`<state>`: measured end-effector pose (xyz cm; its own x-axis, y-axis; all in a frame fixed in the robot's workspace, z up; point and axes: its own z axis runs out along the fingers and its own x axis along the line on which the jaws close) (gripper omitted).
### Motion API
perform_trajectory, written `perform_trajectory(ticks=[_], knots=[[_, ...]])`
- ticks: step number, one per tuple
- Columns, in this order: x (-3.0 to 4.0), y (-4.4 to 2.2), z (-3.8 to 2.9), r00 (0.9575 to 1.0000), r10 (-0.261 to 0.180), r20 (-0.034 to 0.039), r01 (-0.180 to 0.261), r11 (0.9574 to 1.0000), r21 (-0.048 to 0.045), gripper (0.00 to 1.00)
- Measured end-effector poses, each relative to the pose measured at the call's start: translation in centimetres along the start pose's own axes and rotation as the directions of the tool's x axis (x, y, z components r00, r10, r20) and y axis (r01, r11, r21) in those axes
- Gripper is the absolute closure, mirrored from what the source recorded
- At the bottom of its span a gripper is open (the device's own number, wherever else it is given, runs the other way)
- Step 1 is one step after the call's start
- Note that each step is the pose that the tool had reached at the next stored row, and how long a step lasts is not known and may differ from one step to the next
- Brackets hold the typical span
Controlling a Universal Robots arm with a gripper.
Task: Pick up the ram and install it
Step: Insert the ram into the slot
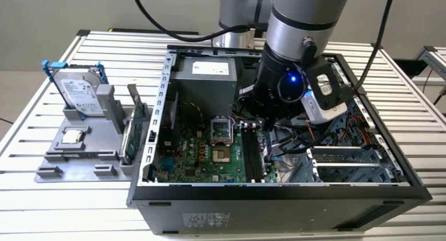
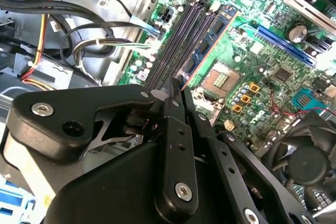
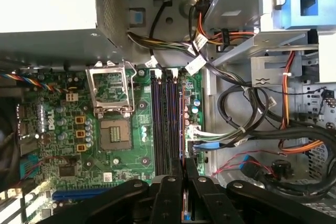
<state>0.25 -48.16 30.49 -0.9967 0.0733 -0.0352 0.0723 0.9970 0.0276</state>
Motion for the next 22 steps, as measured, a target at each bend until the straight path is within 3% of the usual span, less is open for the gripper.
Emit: perform_trajectory(ticks=[5, 9, 22], knots=[[0.02, -0.01, 0.81, 1.0000, 0.000, 0.0003, 0.000, 1.0000, 0.0016, 1.00], [0.02, -0.02, 0.87, 1.0000, -0.001, 0.0008, 0.001, 0.9999, 0.0114, 1.00], [0.03, -0.02, 1.04, 1.0000, -0.001, 0.0009, 0.001, 0.9999, 0.0135, 1.00]])
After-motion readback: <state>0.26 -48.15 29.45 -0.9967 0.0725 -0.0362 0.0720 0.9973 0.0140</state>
